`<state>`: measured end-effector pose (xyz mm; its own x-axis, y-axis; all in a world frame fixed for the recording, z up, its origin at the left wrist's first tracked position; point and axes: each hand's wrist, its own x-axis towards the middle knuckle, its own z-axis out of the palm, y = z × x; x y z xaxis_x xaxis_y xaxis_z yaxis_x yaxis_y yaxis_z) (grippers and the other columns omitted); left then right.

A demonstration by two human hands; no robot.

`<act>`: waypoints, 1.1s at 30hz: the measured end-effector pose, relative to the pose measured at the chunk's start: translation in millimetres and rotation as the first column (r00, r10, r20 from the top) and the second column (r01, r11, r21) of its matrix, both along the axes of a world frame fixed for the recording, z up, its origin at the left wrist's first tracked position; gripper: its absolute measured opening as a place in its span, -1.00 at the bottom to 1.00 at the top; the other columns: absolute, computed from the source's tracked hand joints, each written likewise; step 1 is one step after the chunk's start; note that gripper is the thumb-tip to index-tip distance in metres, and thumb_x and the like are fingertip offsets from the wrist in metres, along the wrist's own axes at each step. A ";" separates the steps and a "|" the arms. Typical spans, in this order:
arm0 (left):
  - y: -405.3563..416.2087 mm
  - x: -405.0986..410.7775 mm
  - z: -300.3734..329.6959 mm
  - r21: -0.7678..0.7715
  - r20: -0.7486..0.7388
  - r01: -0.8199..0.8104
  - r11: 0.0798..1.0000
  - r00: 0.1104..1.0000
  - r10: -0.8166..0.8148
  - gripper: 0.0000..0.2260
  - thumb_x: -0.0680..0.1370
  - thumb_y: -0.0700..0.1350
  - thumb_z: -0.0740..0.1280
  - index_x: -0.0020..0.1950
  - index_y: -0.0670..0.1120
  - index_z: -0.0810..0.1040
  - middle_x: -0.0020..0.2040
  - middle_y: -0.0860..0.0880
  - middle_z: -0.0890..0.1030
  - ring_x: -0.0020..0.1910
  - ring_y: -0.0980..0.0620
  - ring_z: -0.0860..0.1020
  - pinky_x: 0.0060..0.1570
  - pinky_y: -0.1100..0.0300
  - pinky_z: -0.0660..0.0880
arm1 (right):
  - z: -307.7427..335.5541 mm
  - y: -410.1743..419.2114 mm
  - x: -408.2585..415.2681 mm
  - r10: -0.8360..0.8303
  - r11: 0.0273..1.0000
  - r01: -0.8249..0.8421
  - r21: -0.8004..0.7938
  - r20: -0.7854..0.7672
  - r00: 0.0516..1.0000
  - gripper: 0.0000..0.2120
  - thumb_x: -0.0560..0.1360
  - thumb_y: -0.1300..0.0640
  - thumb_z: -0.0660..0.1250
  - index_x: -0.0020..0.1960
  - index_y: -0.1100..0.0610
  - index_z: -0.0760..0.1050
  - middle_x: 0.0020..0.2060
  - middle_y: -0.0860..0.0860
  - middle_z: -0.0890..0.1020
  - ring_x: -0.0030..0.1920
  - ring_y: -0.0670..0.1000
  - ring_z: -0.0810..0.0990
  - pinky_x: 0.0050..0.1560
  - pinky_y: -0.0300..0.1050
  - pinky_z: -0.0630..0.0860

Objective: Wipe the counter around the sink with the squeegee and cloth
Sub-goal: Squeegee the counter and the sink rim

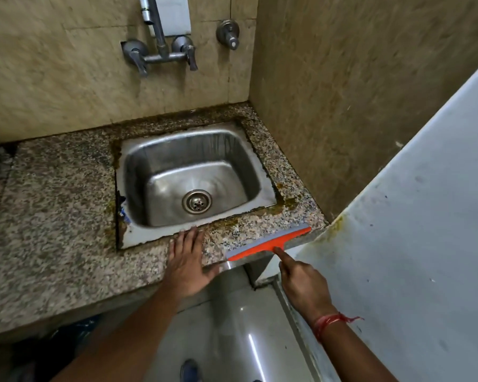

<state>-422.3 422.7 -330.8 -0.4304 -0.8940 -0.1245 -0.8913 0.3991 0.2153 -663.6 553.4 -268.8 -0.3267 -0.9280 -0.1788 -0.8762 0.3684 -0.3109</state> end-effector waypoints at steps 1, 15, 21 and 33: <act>1.6 1.2 -5.4 -0.008 0.002 -0.008 1.000 1.000 0.008 0.00 0.34 0.53 0.02 0.62 -0.02 -0.07 0.63 -0.07 -0.03 0.60 -0.13 -0.12 0.51 -0.10 -0.22 | -2.8 1.4 -1.8 0.006 1.000 -0.006 0.012 -0.016 1.000 -0.48 0.65 0.05 0.07 0.55 -0.29 0.07 -0.15 0.03 0.64 -0.16 0.09 0.60 -0.25 -0.10 0.35; 3.2 2.9 -25.9 -0.163 -0.027 -0.027 0.986 0.999 0.023 -0.13 0.42 0.44 0.10 0.59 -0.04 0.11 0.59 -0.06 0.15 0.57 -0.13 0.07 0.52 -0.16 -0.07 | -14.3 -94.8 -20.7 0.050 0.999 -0.049 -0.017 0.027 0.998 -0.54 0.66 -0.02 0.05 0.53 -0.29 0.14 -0.25 0.09 0.58 -0.24 0.10 0.51 -0.21 -0.12 0.36; 2.6 1.6 -18.0 -0.111 -0.060 -0.046 0.993 0.997 0.040 -0.10 0.43 0.41 0.25 0.61 0.00 0.04 0.62 -0.02 0.04 0.59 -0.09 -0.05 0.51 -0.09 -0.20 | -3.7 -40.4 -20.7 0.009 0.999 -0.007 -0.036 0.055 0.998 -0.59 0.67 -0.01 0.04 0.48 -0.32 0.20 -0.26 0.02 0.60 -0.25 0.07 0.56 -0.24 -0.11 0.46; 3.3 6.8 -4.0 0.023 -0.238 -0.089 0.996 0.967 0.092 -0.14 0.46 0.38 0.28 0.61 0.07 0.00 0.63 0.04 -0.04 0.59 -0.03 -0.10 0.50 -0.08 -0.19 | 10.4 -115.0 1.1 -0.002 0.999 0.005 -0.045 0.073 0.997 -0.56 0.62 0.13 0.14 0.43 -0.22 0.31 -0.10 0.11 0.65 -0.10 0.18 0.62 -0.13 -0.07 0.54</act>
<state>-415.5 426.0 -334.8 -0.3661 -0.9298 -0.0385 -0.8458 0.3152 0.4304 -662.5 438.4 -258.4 -0.3174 -0.9347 -0.1603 -0.8495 0.3553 -0.3899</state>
